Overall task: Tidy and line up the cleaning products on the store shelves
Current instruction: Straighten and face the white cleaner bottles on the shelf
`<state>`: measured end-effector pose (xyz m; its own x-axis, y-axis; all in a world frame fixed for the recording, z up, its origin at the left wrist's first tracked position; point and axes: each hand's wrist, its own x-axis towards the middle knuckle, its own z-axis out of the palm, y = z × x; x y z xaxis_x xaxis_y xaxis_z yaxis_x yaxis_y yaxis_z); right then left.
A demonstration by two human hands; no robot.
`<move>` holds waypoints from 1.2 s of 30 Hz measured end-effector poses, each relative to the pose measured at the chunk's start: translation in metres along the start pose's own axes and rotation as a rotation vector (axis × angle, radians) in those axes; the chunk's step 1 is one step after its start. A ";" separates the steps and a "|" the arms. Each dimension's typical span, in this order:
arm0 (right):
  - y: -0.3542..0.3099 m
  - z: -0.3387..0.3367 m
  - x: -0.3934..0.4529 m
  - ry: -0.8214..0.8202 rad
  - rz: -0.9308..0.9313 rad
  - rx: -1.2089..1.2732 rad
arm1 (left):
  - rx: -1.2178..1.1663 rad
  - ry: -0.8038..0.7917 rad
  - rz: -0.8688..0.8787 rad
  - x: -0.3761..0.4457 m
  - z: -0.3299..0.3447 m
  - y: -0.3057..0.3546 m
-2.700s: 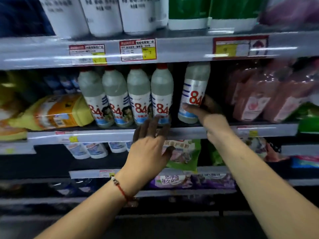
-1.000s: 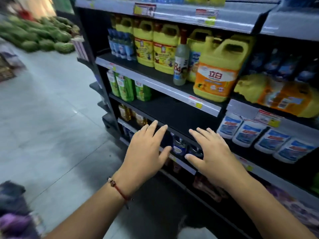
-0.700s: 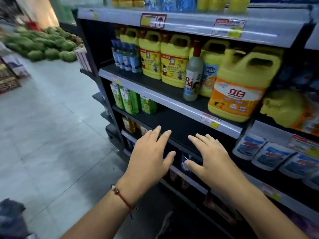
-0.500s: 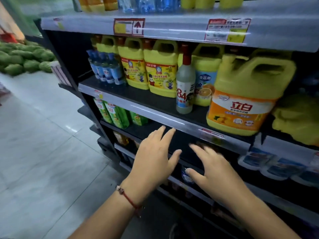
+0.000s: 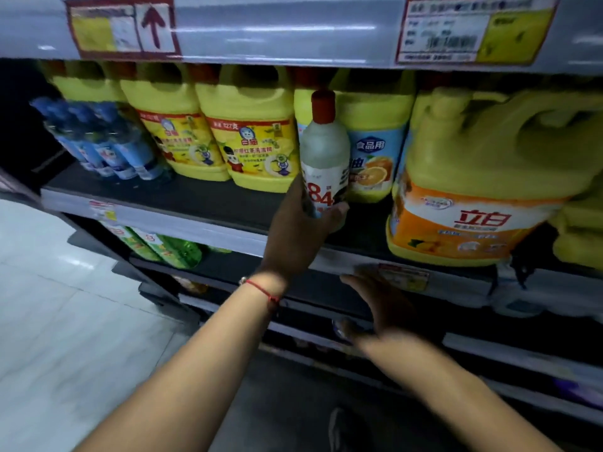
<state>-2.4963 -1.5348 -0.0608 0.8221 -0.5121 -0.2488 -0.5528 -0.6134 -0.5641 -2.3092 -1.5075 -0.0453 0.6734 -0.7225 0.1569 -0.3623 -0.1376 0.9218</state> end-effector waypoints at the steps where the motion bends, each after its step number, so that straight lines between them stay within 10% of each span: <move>1: -0.002 -0.001 -0.001 0.019 0.021 0.022 | 0.000 -0.002 0.007 0.004 0.001 -0.002; 12: -0.080 0.010 -0.038 0.474 0.104 0.274 | -0.366 -0.176 0.005 -0.075 -0.059 0.016; 18: -0.127 0.066 -0.055 0.394 0.129 0.579 | -0.483 -0.352 -0.192 -0.138 -0.108 -0.029; 26: -0.153 0.178 -0.093 0.181 0.499 0.790 | -1.147 -0.294 -0.980 -0.190 -0.129 -0.105; 36: -0.147 0.217 -0.138 0.201 0.609 0.803 | -1.105 -0.400 -1.127 -0.237 -0.116 -0.126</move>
<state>-2.4985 -1.2438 -0.1141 0.3538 -0.7384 -0.5742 -0.5536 0.3295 -0.7648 -2.3481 -1.2408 -0.1579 -0.0023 -0.7425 -0.6698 0.9025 -0.2901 0.3185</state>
